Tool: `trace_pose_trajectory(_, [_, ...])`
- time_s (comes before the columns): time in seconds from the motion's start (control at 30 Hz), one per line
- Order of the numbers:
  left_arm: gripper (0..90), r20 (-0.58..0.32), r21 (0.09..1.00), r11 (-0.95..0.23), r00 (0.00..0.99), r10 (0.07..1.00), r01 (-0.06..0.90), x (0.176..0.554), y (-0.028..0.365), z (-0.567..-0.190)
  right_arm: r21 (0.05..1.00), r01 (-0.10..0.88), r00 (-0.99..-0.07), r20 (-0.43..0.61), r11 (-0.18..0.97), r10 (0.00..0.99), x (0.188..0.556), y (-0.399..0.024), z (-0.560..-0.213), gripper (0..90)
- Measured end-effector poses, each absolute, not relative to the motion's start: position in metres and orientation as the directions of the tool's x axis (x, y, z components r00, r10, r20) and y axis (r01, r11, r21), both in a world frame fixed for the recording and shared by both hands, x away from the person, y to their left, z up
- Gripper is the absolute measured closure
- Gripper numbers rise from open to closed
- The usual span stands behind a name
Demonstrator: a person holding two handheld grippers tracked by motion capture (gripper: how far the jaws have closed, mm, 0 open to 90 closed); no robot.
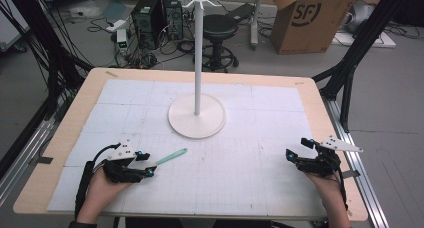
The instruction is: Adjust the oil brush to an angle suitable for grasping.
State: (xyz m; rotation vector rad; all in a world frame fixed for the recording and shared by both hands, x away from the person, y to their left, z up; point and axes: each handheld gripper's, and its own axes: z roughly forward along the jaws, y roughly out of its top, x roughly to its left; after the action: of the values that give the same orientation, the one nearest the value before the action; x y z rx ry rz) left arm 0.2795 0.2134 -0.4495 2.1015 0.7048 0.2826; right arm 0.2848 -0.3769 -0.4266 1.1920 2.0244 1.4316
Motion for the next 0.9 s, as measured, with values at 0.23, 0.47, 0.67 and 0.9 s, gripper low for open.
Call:
trace_pose_trajectory(0.23, [61.9,-0.051,0.797,-0.47,0.818,0.573,0.379,0.2794,0.2121,-0.45,0.903,0.414,-0.56,0.153,0.116,0.814,0.2852,-0.3774,-0.4267,14.3])
trace_pose_trajectory(0.47, [67.9,-0.044,0.794,-0.473,0.813,0.581,0.382,0.2795,0.2116,-0.4503,0.903,0.411,-0.562,0.147,0.12,0.814,0.285,-0.3772,-0.4266,14.3])
trace_pose_trajectory(0.67, [70.6,-0.016,0.793,-0.484,0.807,0.59,0.37,0.2775,0.2094,-0.4505,0.903,0.414,-0.562,0.151,0.118,0.813,0.2852,-0.3772,-0.4266,14.4])
trace_pose_trajectory(0.9, [77.3,-0.01,0.792,-0.495,0.817,0.576,0.358,0.2767,0.2084,-0.4506,0.903,0.415,-0.562,0.154,0.116,0.813,0.2852,-0.3772,-0.4266,14.4])
